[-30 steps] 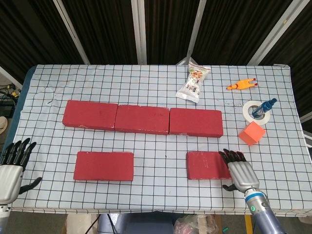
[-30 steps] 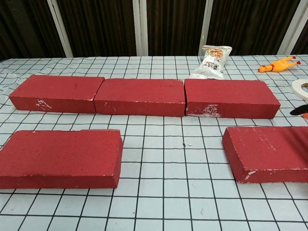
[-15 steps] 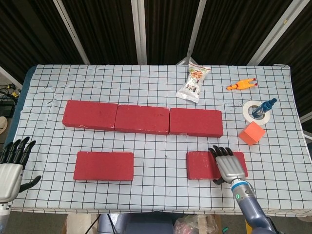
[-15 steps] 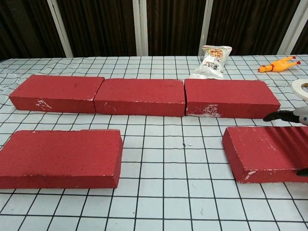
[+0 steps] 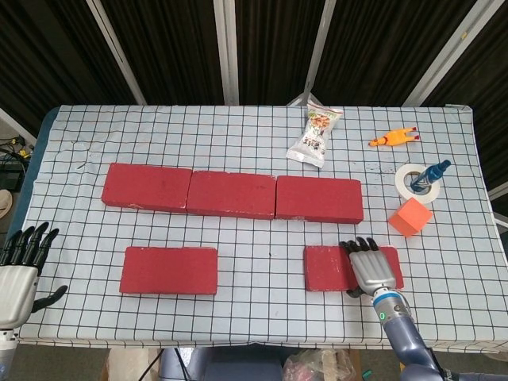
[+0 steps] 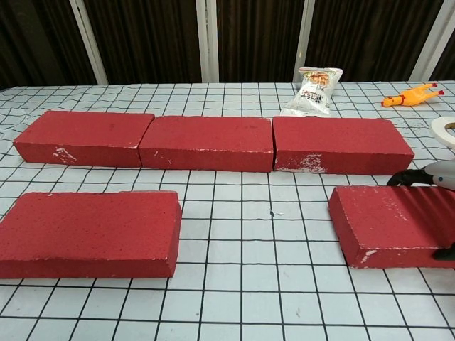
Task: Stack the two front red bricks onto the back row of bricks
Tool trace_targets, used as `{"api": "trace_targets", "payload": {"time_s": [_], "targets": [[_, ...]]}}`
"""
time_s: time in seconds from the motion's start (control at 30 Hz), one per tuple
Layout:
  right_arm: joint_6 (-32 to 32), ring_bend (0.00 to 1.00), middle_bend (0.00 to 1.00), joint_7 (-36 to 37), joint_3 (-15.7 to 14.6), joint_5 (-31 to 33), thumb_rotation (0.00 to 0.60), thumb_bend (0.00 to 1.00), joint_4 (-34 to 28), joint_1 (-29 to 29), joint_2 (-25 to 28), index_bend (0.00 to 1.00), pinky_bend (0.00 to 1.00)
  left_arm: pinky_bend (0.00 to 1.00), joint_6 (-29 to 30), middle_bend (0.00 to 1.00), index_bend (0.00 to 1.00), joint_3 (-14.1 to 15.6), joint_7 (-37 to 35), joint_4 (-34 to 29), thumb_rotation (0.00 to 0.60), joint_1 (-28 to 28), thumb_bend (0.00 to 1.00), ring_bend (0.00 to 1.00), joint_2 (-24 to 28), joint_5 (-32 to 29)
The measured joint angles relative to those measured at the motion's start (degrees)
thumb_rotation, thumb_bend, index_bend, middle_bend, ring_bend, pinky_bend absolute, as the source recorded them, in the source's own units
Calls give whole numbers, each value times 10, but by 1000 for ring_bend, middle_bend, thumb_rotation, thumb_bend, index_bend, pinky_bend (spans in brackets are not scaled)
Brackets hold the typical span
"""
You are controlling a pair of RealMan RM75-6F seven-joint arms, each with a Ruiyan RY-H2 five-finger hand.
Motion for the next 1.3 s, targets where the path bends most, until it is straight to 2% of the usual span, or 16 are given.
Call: {"api": "trace_targets", "payload": {"time_s": [0.1,0.3,0.47,0.63,0.77,0.93,1.07,1.3], "targets": [[4,61,272,6,-2,-11,600,184,-2,1,3,338,0,35,0,0,34,0,-1,0,600,0,0,0,0,0],[16,63,275,9,2,-24,600,184,-37,7,33,363,0,35,0,0,35,1,-2,-1,600,0,0,0,1,-1],[22,64,275,7,29,-18,600,184,-95,25,93,363,0,35,-4,0,35,-1,-2,-1,600,-2,0,0,1,-8],[20,64,275,-8,77,46,600,184,-128,73,141,363,0,35,-13,0,35,-4,4,-2,600,-5,0,0,-2,-20],[9,66,275,-35,115,153,600,183,-125,141,150,363,0,35,-18,0,35,-10,9,-3,600,-8,0,0,-5,-35],[-10,67,275,-76,152,311,600,183,-80,245,136,363,0,35,-22,0,35,-16,22,-4,600,-11,0,0,-10,-51],[-35,67,274,-109,172,429,600,184,13,345,95,363,0,35,-26,0,35,-21,32,-4,600,-14,0,0,-15,-64],[-81,67,274,-156,178,536,600,184,171,433,12,364,0,35,-26,0,35,-32,48,-1,600,-17,0,0,-21,-88]]}}
